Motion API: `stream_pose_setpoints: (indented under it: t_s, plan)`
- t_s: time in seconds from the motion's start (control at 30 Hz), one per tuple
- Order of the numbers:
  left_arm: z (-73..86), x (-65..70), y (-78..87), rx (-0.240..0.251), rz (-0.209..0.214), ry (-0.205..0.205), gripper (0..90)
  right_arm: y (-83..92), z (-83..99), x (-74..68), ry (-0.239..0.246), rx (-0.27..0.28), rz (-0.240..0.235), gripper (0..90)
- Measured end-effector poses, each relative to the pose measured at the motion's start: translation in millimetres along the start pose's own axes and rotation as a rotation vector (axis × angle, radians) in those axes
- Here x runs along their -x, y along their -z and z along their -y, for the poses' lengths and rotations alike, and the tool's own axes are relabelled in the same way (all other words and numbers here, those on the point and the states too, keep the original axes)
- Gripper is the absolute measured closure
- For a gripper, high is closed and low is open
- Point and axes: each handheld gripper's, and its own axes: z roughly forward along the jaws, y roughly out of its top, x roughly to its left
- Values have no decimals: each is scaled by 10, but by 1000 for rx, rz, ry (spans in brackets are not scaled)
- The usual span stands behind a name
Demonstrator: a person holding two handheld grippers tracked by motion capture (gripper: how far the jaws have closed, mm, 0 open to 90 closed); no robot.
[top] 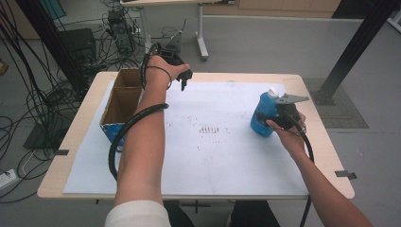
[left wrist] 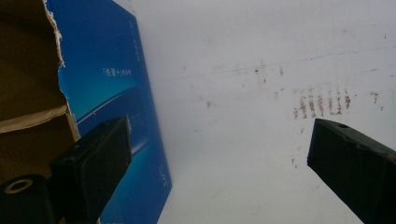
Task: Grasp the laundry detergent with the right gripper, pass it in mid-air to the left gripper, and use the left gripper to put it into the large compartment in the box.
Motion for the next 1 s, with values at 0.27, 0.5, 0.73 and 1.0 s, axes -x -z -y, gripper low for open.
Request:
stream_pose_setpoints:
  t_s: [0.27, 0.5, 0.73, 1.0]
  plan:
    - [3, -4, -6, 0, 1, 2, 69, -2, 8, -3, -7, 9, -10, 410]
    - [19, -15, -3, 1, 0, 5, 69, -1, 17, 1, -10, 17, -15, 418]
    - [32, -23, 21, 5, 0, 7, 69, -1, 30, 1, -13, 29, -15, 421]
    - [38, -16, 45, 8, -2, 5, 69, 1, 29, 1, -12, 27, -16, 424]
